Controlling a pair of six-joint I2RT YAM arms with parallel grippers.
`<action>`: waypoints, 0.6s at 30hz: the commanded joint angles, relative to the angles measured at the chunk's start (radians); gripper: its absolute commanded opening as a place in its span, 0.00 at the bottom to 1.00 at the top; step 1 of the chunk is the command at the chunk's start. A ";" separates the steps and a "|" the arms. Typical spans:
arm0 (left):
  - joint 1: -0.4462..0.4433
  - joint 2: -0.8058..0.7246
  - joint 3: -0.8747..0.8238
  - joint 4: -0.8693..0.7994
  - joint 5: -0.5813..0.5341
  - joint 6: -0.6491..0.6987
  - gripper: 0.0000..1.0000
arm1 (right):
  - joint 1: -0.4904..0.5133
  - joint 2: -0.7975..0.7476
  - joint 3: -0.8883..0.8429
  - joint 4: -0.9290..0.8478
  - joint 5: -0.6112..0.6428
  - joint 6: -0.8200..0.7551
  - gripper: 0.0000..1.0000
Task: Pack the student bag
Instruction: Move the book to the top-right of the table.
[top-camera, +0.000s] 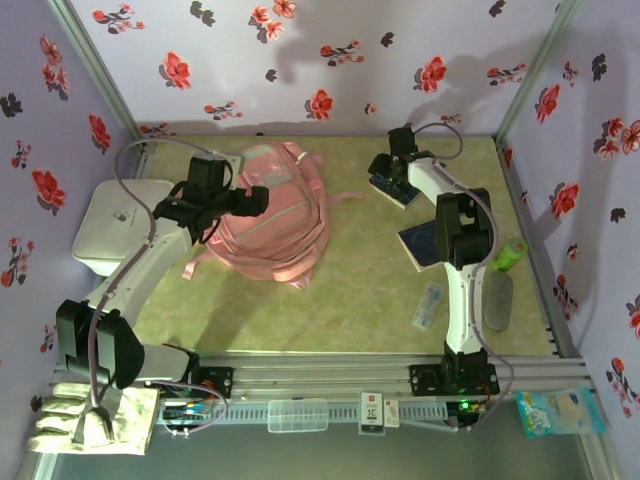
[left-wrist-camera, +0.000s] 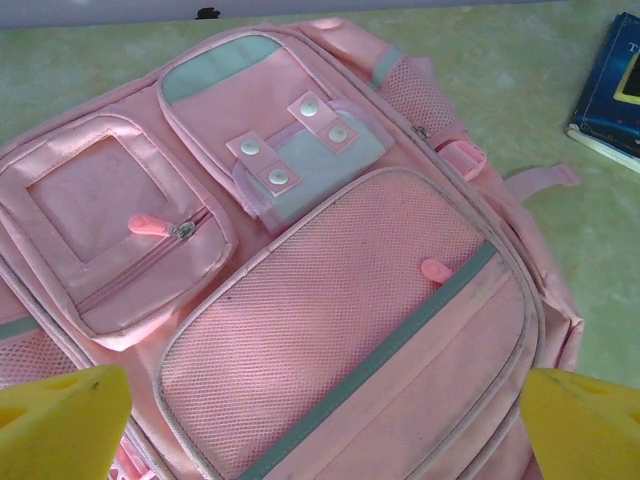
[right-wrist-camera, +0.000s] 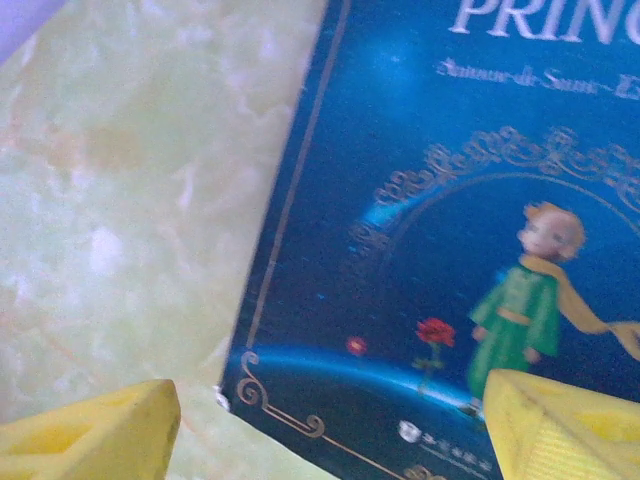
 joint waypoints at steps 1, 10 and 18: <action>0.008 0.002 0.000 0.003 0.021 -0.010 1.00 | 0.001 0.035 0.055 -0.041 -0.042 -0.028 0.79; 0.008 0.006 0.002 -0.003 0.047 -0.016 1.00 | 0.008 0.055 0.015 -0.093 -0.118 -0.022 0.76; 0.007 0.049 0.033 0.003 0.053 -0.041 1.00 | 0.087 -0.122 -0.251 -0.099 -0.165 -0.003 0.75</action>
